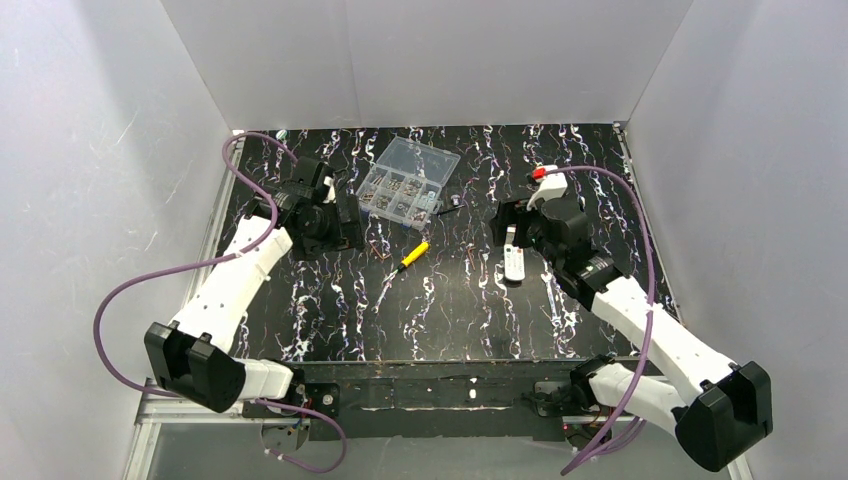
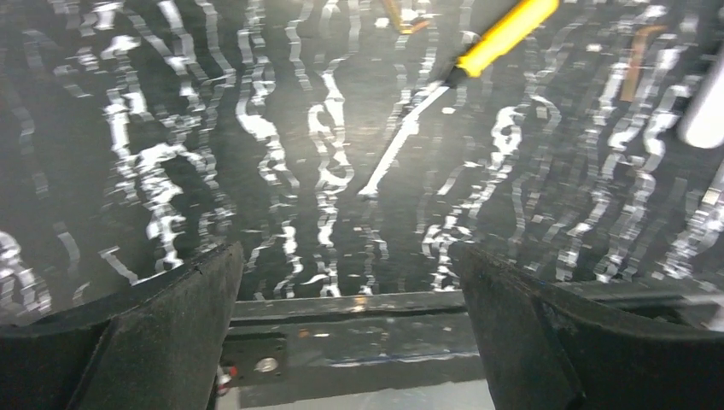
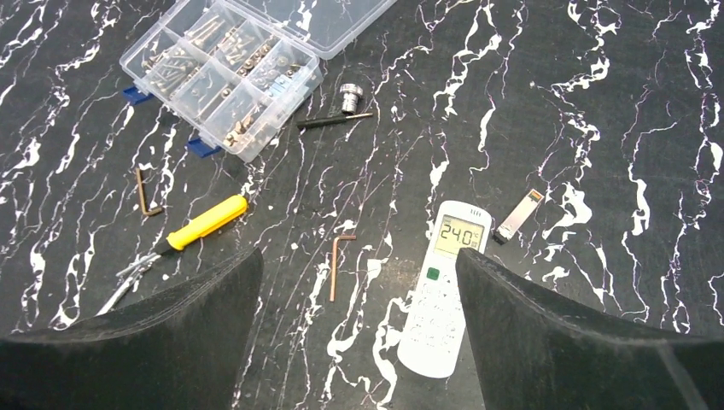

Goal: Load the batteries into the remote control
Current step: Reset both arms

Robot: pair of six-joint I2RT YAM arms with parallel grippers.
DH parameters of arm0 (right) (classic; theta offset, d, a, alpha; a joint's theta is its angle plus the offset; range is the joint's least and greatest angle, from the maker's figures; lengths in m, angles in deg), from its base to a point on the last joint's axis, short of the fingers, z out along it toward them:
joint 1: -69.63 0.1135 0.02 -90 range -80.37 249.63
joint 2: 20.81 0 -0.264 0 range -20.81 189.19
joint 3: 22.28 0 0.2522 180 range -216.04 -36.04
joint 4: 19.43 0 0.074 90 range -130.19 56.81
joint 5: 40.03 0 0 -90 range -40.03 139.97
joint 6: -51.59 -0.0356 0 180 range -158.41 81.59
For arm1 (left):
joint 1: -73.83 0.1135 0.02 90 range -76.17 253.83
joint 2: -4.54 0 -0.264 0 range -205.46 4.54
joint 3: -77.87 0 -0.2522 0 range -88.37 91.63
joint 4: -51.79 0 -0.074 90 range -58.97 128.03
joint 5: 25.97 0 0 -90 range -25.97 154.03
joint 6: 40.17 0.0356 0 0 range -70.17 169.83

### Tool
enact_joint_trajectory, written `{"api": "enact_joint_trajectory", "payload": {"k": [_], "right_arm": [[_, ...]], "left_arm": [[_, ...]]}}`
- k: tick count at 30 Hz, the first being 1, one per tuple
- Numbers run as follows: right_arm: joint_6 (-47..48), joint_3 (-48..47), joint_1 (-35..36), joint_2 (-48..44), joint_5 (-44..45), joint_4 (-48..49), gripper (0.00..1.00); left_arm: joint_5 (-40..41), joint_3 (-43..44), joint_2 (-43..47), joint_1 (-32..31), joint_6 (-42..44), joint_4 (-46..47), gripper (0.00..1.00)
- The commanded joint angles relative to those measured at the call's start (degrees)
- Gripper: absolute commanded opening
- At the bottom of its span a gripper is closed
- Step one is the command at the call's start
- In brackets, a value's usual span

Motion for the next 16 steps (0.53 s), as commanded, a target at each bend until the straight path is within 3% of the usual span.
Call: {"api": "enact_joint_trajectory", "payload": {"k": [1, 10, 16], "right_arm": [[1.24, 4.04, 0.11, -2.46, 0.37, 10.86, 0.92], [2.99, 6.22, 0.11, -4.36, -6.13, 15.36, 0.92], [3.10, 5.75, 0.11, -5.46, -8.48, 14.72, 0.92]], "left_arm": [[13.68, 0.61, 1.33, 0.34, 3.90, -10.02, 0.98], [13.58, -2.65, 6.13, 0.34, 7.85, -7.45, 0.98], [16.13, -7.80, 11.99, 0.34, 4.20, -1.03, 0.99]]}}
